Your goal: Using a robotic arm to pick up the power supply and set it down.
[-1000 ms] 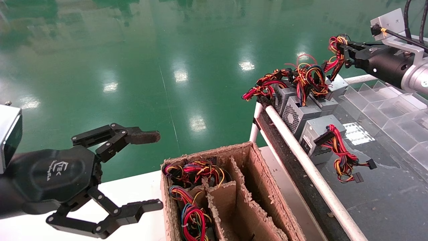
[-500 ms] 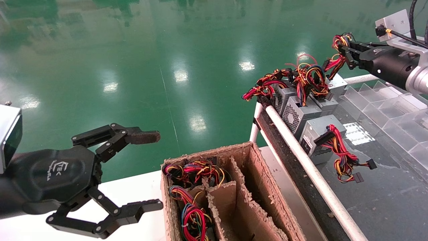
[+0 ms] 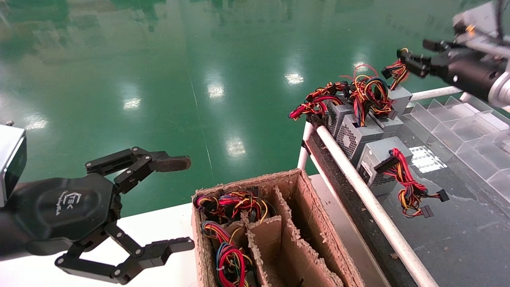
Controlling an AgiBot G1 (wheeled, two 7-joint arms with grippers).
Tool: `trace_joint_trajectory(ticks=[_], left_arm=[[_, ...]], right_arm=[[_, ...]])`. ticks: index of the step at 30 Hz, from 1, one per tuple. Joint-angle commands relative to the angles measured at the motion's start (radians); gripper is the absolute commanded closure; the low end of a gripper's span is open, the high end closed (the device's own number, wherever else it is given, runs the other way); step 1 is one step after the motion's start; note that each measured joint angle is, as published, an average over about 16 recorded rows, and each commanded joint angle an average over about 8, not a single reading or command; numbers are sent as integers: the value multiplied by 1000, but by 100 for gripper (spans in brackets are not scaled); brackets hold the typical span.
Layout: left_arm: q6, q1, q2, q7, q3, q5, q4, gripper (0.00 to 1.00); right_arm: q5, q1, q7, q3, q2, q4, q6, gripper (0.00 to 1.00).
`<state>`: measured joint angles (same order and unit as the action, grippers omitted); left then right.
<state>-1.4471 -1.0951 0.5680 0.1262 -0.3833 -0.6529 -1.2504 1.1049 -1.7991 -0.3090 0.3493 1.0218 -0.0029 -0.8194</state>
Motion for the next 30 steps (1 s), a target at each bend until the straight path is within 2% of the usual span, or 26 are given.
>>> trace_joint_trajectory(ticks=[1,4,8,30], left_arm=[[0,0,0,0,0,0,0,0],[0,0,0,0,0,0,0,0],[0,0,0,0,0,0,0,0],[0,0,0,0,0,0,0,0]], right_arm=[[-24,-2,21,-17,-7,-3,-36,0],[-68,7,77,-46,-22,-4,-108,0],[-100,37,123,-61,-41,39,-164,0],[-204,299,265,-64,-182,514,-359,0]])
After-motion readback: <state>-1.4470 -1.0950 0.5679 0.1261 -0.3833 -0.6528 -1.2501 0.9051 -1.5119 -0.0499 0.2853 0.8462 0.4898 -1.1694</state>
